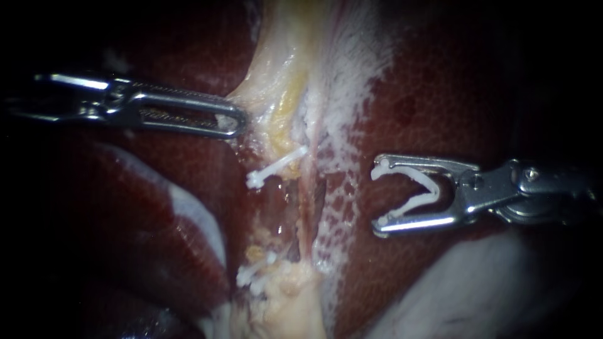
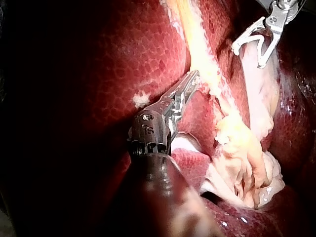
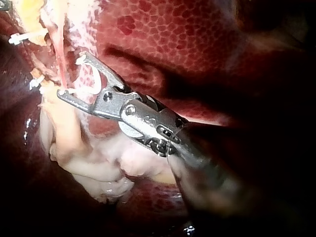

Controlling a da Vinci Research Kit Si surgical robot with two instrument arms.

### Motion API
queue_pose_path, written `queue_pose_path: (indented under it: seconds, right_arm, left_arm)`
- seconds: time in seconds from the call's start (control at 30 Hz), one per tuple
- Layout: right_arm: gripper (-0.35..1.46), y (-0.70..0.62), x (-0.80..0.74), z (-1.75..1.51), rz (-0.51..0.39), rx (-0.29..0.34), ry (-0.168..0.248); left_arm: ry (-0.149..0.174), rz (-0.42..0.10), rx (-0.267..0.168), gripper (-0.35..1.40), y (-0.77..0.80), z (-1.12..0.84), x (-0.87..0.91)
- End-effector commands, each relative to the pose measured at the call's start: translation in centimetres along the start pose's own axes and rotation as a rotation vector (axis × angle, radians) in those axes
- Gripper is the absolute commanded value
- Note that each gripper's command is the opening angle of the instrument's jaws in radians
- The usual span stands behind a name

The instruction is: Clipping first clip right tube

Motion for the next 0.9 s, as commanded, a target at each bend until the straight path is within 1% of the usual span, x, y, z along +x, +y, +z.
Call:
queue_pose_path:
  seconds: [0.03,0.1,0.2,0.27,0.3,0.4,0.43,0.57,0.73,0.9]
  right_arm:
    - [0.6,0.0,0.0,0.0,0.0,0.0,0.0]
    - [0.6,0.0,-0.01,0.01,-0.001,0.0,0.0]
    - [0.6,-0.03,-0.06,0.05,-0.005,0.001,0.0]
    - [0.6,-0.07,-0.15,0.12,-0.005,0.006,-0.001]
    - [0.6,-0.09,-0.2,0.15,0.003,0.005,-0.001]
    - [0.6,-0.16,-0.37,0.32,0.026,0.025,-0.003]
    - [0.6,-0.19,-0.44,0.4,0.049,0.027,-0.004]
    - [0.6,-0.26,-0.6,0.61,0.088,0.03,-0.006]
    - [0.6,-0.3,-0.71,0.81,0.114,0.043,-0.009]
    - [0.6,-0.32,-0.76,0.98,0.127,0.053,-0.012]
  left_arm:
    - [0.0,0.0,0.0,-0.35,0.0,0.0,0.0]
    - [0.0,0.0,0.0,-0.35,0.0,-0.01,0.0]
    - [0.001,0.0,0.003,-0.35,0.01,-0.05,-0.01]
    - [0.003,-0.001,0.007,-0.35,0.04,-0.08,-0.03]
    - [0.002,-0.002,0.005,-0.35,0.08,-0.11,-0.05]
    - [-0.001,-0.004,-0.007,-0.35,0.18,-0.22,-0.08]
    - [-0.002,-0.005,-0.011,-0.35,0.21,-0.25,-0.09]
    - [-0.005,-0.009,-0.024,-0.35,0.31,-0.38,-0.15]
    - [-0.006,-0.015,-0.032,-0.35,0.32,-0.49,-0.22]
    - [-0.007,-0.016,-0.036,-0.35,0.29,-0.51,-0.22]
